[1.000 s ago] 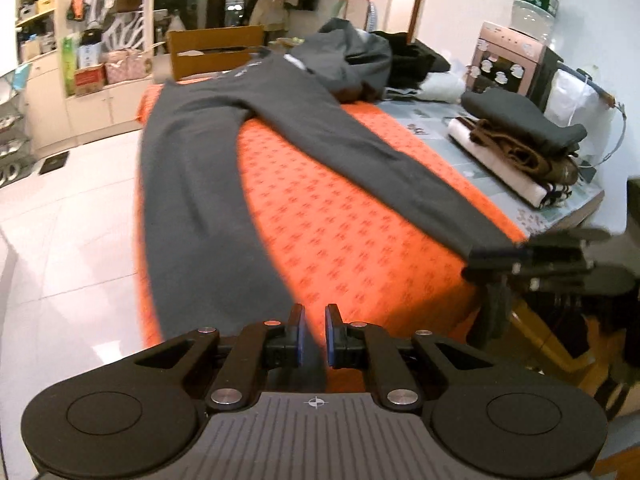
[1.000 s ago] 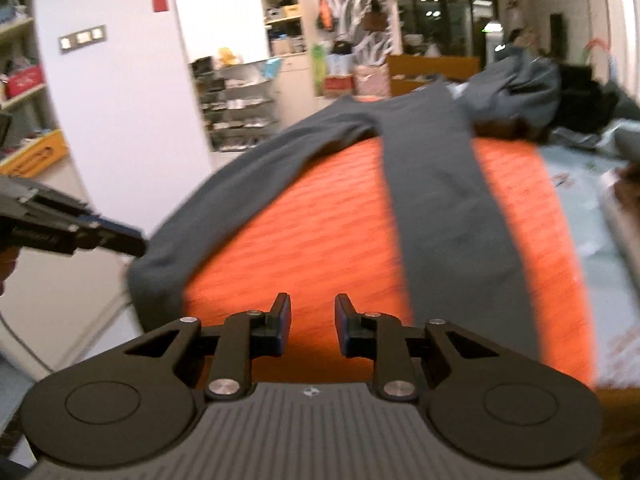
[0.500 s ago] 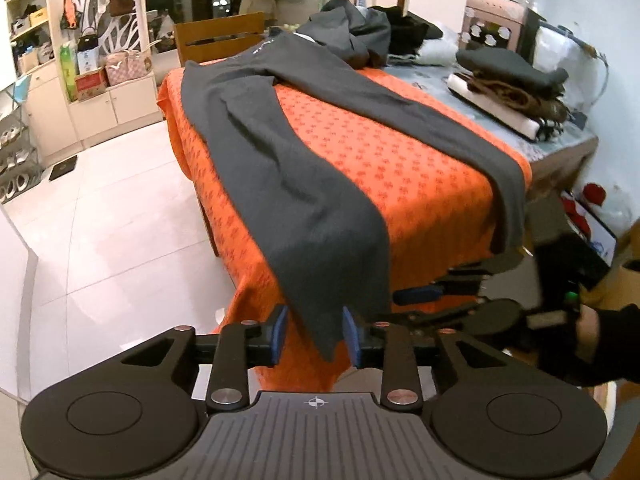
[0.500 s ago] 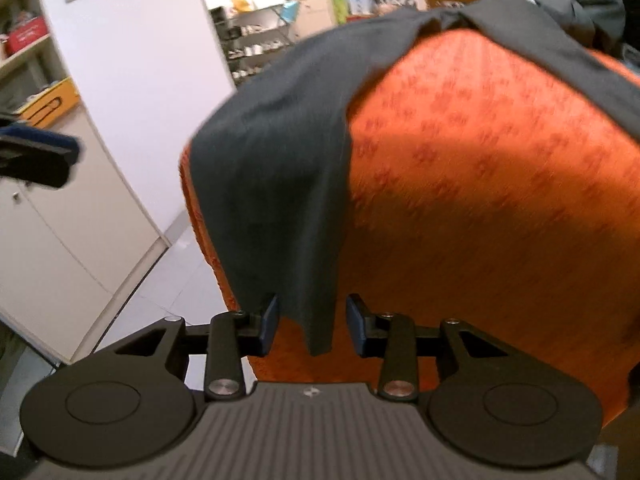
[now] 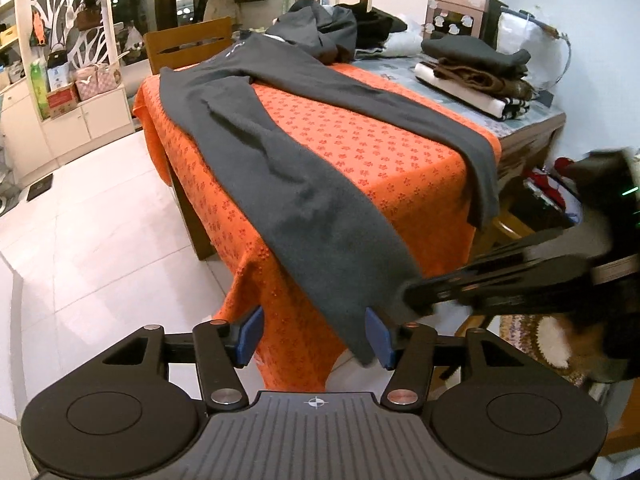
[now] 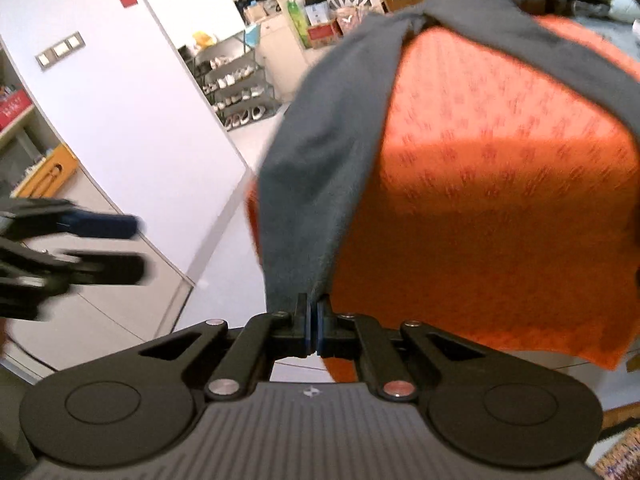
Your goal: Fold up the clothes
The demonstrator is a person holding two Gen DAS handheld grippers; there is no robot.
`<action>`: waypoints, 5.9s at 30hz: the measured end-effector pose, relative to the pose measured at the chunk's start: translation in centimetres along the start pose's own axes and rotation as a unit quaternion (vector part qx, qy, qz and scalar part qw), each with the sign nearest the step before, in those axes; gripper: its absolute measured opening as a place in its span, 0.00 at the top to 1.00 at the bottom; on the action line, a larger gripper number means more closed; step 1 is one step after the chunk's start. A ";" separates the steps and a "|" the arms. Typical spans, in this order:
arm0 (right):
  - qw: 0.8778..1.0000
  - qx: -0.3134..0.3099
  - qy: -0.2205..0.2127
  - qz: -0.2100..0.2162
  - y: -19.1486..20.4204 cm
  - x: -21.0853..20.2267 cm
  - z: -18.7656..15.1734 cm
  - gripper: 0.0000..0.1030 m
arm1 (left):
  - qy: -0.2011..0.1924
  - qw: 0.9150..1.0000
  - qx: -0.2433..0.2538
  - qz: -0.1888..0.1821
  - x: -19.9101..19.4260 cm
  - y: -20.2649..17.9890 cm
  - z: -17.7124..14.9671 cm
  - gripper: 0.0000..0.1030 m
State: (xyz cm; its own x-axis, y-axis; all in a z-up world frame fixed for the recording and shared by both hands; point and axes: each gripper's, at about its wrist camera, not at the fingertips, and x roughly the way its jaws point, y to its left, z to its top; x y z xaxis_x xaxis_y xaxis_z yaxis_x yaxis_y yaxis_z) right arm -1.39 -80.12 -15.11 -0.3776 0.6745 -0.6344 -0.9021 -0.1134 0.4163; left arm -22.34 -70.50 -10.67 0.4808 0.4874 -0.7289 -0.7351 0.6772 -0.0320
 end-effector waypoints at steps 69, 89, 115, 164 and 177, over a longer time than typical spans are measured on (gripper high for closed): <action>0.660 0.477 -0.278 -0.509 5.4 15.2 18.4 0.60 | -0.008 0.910 0.305 -0.280 28.3 29.4 39.2 0.46; 0.204 0.717 -0.574 -0.338 14.7 27.1 3.8 0.53 | 0.003 0.831 0.397 -0.389 31.0 22.4 43.8 0.46; 0.260 0.654 -0.617 -0.352 14.1 23.4 6.8 0.96 | 0.020 0.841 0.335 -0.425 29.4 21.0 43.9 0.46; 0.776 0.412 -0.157 -0.450 7.1 24.5 33.0 0.52 | 0.161 0.846 0.249 -0.444 40.5 24.8 42.1 0.33; 0.745 0.453 -0.160 -0.462 6.2 23.1 29.5 0.48 | 0.122 0.883 0.169 -0.420 39.9 28.1 42.6 0.94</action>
State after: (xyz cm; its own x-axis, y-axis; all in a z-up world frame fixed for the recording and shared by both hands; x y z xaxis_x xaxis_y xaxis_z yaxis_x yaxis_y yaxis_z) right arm -9.55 -43.79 -7.97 0.5182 0.3146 -0.7953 -0.1797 0.9492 0.2584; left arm -3.38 -8.53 -11.52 0.6402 -0.3706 -0.6729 0.0367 0.8897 -0.4551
